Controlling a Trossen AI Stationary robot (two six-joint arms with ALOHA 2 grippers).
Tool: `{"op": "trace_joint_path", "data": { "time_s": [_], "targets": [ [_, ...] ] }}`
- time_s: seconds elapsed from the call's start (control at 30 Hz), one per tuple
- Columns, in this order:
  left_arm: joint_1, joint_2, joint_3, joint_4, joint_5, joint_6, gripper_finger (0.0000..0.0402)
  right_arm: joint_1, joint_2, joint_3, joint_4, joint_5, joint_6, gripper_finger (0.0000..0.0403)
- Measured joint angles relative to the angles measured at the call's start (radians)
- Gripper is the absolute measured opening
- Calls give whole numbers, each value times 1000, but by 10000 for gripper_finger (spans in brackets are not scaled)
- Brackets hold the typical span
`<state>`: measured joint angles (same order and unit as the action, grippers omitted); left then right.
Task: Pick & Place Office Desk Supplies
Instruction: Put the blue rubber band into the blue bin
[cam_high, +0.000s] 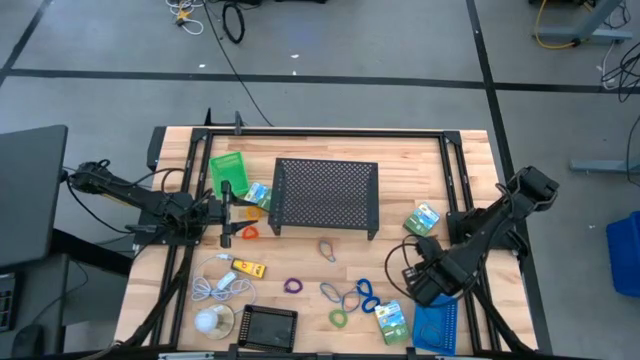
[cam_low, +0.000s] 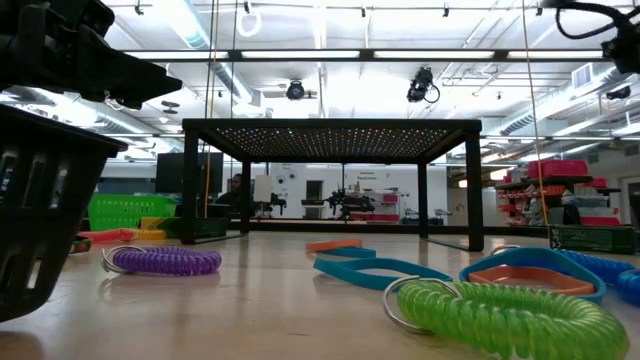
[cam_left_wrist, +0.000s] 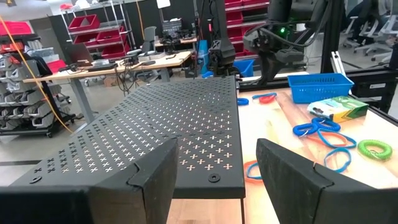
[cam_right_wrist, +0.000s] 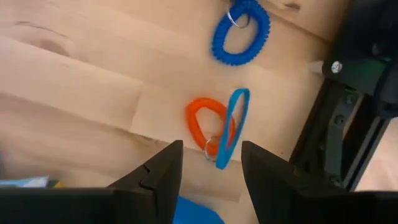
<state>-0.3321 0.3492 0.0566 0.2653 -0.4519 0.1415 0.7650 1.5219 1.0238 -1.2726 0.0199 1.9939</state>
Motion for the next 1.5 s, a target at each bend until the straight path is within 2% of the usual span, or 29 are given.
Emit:
{"op": "trace_joint_path", "data": {
  "time_s": [0.17, 0.33, 0.7, 1.2, 1.33, 1.5],
  "targets": [
    [0, 0, 0, 0, 0, 0, 224, 14, 1, -122, 150, -77, 15, 172],
    [0, 0, 0, 0, 0, 2, 224, 17, 1, -173, 202, -43, 33, 172],
    [0, 0, 0, -1, 0, 1, 224, 16, -48, -290, 317, -54, 68, 172],
    [0, 0, 0, -1, 0, 4, 224, 15, -47, -314, 354, -21, 88, 169],
    [0, 0, 0, -1, 0, 4, 224, 15, -47, -314, 366, -24, 83, 138],
    [0, 0, 0, -1, 0, 4, 224, 15, -47, -312, 398, -27, 59, 56]
  ]
}}
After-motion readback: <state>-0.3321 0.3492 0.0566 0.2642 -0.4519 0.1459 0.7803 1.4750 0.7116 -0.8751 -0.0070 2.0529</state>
